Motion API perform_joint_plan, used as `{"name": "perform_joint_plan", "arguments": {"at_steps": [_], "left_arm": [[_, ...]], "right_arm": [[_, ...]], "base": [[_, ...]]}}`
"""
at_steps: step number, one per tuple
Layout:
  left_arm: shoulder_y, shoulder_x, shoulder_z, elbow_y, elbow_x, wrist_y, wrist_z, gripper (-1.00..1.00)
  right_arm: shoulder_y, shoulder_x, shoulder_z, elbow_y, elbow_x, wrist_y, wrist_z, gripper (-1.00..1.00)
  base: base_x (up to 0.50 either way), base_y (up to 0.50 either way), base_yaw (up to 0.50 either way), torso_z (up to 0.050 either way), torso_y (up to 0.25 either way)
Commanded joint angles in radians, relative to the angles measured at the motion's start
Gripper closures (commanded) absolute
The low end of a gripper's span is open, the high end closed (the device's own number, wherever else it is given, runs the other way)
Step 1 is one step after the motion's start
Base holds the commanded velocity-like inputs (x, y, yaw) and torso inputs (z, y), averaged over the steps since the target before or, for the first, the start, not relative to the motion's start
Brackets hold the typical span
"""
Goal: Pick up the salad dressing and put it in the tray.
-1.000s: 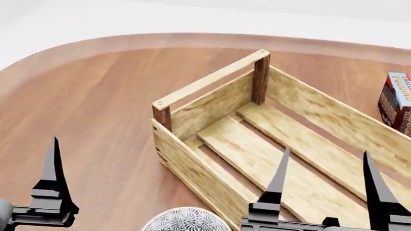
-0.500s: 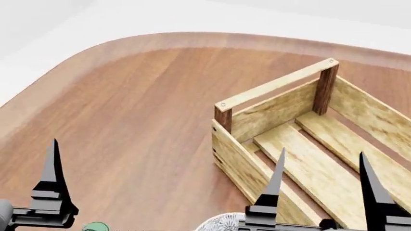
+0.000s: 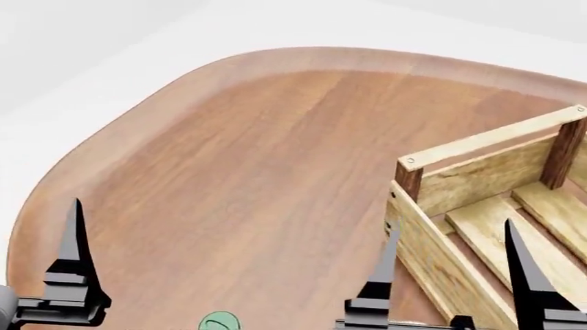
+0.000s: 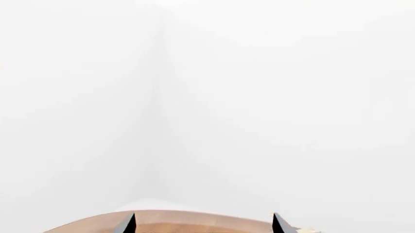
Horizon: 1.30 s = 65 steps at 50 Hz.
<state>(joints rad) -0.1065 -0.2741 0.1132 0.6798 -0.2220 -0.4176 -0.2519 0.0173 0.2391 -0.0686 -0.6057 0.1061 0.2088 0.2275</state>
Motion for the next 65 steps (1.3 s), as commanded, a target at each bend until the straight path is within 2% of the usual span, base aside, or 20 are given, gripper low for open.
{"name": "perform_joint_plan", "arguments": {"at_steps": [1,10,12,19,24,26,36,65], "left_arm": [[-0.001,-0.005,0.004,-0.005,-0.003,0.005,-0.005,-1.00],[-0.004,-0.009,0.006,-0.004,-0.007,0.003,-0.009,-1.00],[-0.004,-0.010,0.007,-0.004,-0.007,0.003,-0.010,-1.00],[-0.001,-0.012,0.009,-0.007,-0.007,0.008,-0.014,-1.00],[-0.001,-0.013,0.009,-0.011,-0.008,0.012,-0.016,-1.00],[0.000,-0.015,0.010,-0.014,-0.008,0.013,-0.017,-1.00],[0.009,-0.020,0.004,-0.028,-0.012,0.025,-0.020,-1.00],[0.008,-0.029,0.015,-0.027,-0.018,0.027,-0.031,-1.00]], "right_arm": [[0.003,0.009,-0.009,0.001,0.017,0.013,0.000,-1.00],[0.010,0.015,-0.012,-0.002,0.038,0.041,0.000,-1.00],[0.021,0.030,-0.027,-0.020,0.051,0.114,-0.009,-1.00],[0.043,0.078,-0.093,-0.008,0.039,0.212,-0.053,-1.00],[0.054,0.103,-0.150,0.052,0.082,0.223,-0.143,-1.00],[0.045,0.114,-0.172,0.076,0.065,0.171,-0.165,-1.00],[0.069,0.123,-0.221,0.166,0.106,0.217,-0.236,-1.00],[-0.003,0.217,-0.322,0.096,0.122,0.196,-0.356,-1.00]], "base": [[0.00,0.00,0.50,0.000,0.000],[-0.13,0.23,0.00,0.000,0.000],[0.00,0.00,0.00,0.000,0.000],[0.00,0.00,0.00,0.000,0.000],[0.00,0.00,0.00,0.000,0.000],[0.00,0.00,0.00,0.000,0.000],[0.00,0.00,0.00,0.000,0.000],[0.00,0.00,0.00,0.000,0.000]]}}
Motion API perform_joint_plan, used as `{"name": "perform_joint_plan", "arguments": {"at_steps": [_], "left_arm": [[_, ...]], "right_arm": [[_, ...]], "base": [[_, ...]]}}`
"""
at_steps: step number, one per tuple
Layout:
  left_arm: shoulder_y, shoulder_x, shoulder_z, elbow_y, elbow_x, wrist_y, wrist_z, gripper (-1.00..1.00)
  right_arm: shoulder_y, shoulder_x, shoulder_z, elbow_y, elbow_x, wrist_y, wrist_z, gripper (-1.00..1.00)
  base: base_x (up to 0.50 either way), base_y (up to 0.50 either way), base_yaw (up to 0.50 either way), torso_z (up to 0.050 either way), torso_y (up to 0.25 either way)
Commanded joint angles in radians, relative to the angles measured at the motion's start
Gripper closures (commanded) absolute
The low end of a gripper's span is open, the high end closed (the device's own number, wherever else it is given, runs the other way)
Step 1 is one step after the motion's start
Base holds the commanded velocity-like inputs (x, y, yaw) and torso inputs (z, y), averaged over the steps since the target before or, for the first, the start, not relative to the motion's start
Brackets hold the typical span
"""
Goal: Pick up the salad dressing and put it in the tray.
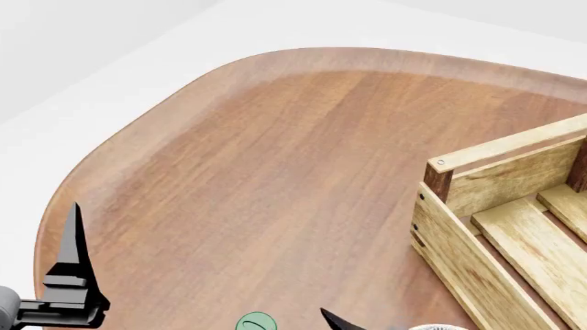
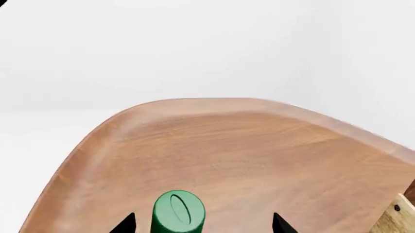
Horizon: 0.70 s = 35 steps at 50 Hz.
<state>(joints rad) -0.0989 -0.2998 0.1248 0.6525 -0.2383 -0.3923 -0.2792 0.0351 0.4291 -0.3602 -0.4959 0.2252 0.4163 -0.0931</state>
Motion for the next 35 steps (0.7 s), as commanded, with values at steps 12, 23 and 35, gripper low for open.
{"name": "perform_joint_plan", "arguments": {"at_steps": [12,23,35], "left_arm": [[0.002,-0.008,0.008,-0.005,-0.004,0.007,-0.007,-1.00],[0.000,-0.013,0.009,-0.002,-0.008,0.007,-0.011,-1.00],[-0.004,-0.017,0.008,-0.004,-0.015,0.007,-0.014,-1.00]], "right_arm": [[0.004,-0.009,-0.041,0.057,-0.010,-0.015,-0.013,-1.00],[0.071,-0.044,-0.105,0.205,0.004,-0.010,-0.087,-1.00],[0.105,-0.057,-0.123,0.277,0.019,-0.026,-0.127,-1.00]], "base": [[0.00,0.00,0.00,0.000,0.000],[0.00,0.00,0.00,0.000,0.000],[0.00,0.00,0.00,0.000,0.000]]}}
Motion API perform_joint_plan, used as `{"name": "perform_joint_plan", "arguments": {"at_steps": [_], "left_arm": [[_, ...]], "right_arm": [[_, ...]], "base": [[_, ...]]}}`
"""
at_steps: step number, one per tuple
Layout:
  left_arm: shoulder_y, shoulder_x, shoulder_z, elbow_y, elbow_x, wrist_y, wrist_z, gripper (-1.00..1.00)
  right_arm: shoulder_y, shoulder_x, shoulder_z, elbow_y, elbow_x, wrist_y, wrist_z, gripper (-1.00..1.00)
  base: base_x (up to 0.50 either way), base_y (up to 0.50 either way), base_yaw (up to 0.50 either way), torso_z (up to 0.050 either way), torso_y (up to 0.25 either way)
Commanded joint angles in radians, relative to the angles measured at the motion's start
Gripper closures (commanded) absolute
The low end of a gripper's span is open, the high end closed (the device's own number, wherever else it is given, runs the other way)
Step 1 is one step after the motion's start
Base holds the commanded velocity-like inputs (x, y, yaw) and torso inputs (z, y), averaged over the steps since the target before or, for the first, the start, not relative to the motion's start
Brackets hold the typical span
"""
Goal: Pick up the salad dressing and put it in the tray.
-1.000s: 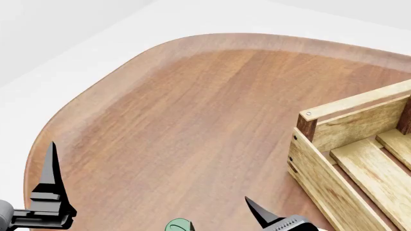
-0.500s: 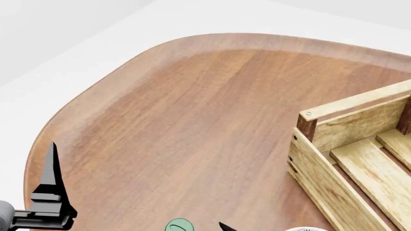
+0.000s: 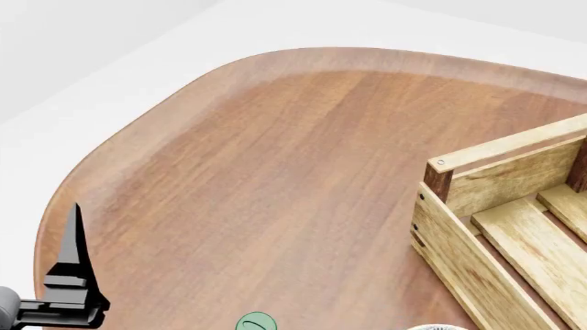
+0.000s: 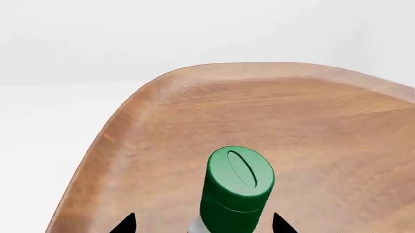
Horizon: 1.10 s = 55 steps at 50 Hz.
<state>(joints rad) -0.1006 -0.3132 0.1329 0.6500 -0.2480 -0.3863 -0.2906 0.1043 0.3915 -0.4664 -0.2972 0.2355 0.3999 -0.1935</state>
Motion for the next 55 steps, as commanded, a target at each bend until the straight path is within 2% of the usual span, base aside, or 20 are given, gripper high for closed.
{"name": "perform_joint_plan", "arguments": {"at_steps": [1,19,48,49,55], "left_arm": [[-0.003,-0.004,0.000,-0.002,-0.006,0.001,-0.003,-1.00],[0.001,-0.008,0.009,-0.009,-0.005,0.010,-0.009,-1.00],[0.004,-0.019,0.009,-0.014,-0.013,0.020,-0.018,-1.00],[0.004,-0.019,0.010,-0.015,-0.013,0.021,-0.019,-1.00],[0.004,-0.021,0.011,-0.013,-0.013,0.021,-0.021,-1.00]], "right_arm": [[0.039,-0.022,-0.014,0.084,0.007,-0.011,-0.022,-1.00],[0.096,-0.076,0.048,0.195,-0.013,-0.040,0.074,-1.00],[0.126,-0.095,-0.013,0.256,-0.014,-0.069,0.030,-1.00],[0.126,-0.097,-0.013,0.261,-0.015,-0.072,0.031,1.00],[0.120,-0.093,-0.010,0.254,-0.012,-0.079,0.036,1.00]], "base": [[0.00,0.00,0.00,0.000,0.000],[0.00,0.00,0.00,0.000,0.000],[0.00,0.00,0.00,0.000,0.000],[0.00,0.00,0.00,0.000,0.000],[0.00,0.00,0.00,0.000,0.000]]}}
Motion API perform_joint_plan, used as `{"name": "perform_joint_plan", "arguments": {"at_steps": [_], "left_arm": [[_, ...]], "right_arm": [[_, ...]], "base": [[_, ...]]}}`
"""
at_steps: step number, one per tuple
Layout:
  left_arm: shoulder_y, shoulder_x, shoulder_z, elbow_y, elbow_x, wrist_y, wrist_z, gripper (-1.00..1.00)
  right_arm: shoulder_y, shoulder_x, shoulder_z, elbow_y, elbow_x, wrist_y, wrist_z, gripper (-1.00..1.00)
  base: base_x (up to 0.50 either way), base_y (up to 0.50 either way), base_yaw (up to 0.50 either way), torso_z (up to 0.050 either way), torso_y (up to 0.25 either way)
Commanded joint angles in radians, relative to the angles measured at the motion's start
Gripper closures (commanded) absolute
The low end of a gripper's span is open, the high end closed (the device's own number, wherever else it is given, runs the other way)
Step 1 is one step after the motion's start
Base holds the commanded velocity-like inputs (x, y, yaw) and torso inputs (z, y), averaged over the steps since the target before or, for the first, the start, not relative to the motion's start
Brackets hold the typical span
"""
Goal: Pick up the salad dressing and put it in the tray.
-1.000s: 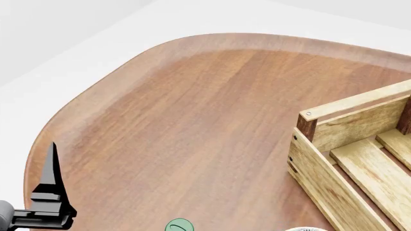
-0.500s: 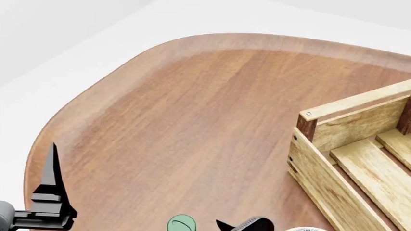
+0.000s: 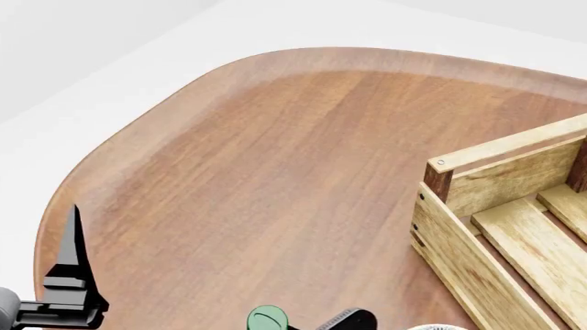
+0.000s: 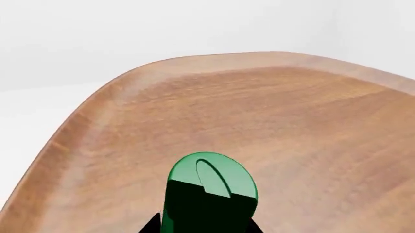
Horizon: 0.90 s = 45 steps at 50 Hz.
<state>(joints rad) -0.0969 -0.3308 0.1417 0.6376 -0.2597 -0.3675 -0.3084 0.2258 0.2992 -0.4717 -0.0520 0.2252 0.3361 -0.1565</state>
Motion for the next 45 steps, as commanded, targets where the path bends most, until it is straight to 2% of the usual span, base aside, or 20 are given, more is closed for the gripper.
{"name": "perform_joint_plan", "arguments": {"at_steps": [1,12,27,45], "left_arm": [[0.000,-0.003,0.003,-0.001,-0.002,0.003,-0.004,-1.00],[0.000,-0.006,0.005,0.000,-0.003,0.005,-0.009,-1.00],[-0.001,-0.010,0.011,0.004,-0.005,0.004,-0.014,-1.00],[-0.002,-0.014,0.015,0.002,-0.009,0.005,-0.019,-1.00]], "right_arm": [[-0.002,0.000,-0.005,0.008,-0.001,-0.016,-0.001,1.00],[-0.020,0.015,0.019,-0.059,0.000,-0.010,0.040,1.00],[-0.056,0.071,0.104,-0.314,0.009,0.036,0.135,1.00],[-0.056,0.100,0.220,-0.498,0.030,0.082,0.231,1.00]], "base": [[0.00,0.00,0.00,0.000,0.000],[0.00,0.00,0.00,0.000,0.000],[0.00,0.00,0.00,0.000,0.001],[0.00,0.00,0.00,0.000,0.001]]}}
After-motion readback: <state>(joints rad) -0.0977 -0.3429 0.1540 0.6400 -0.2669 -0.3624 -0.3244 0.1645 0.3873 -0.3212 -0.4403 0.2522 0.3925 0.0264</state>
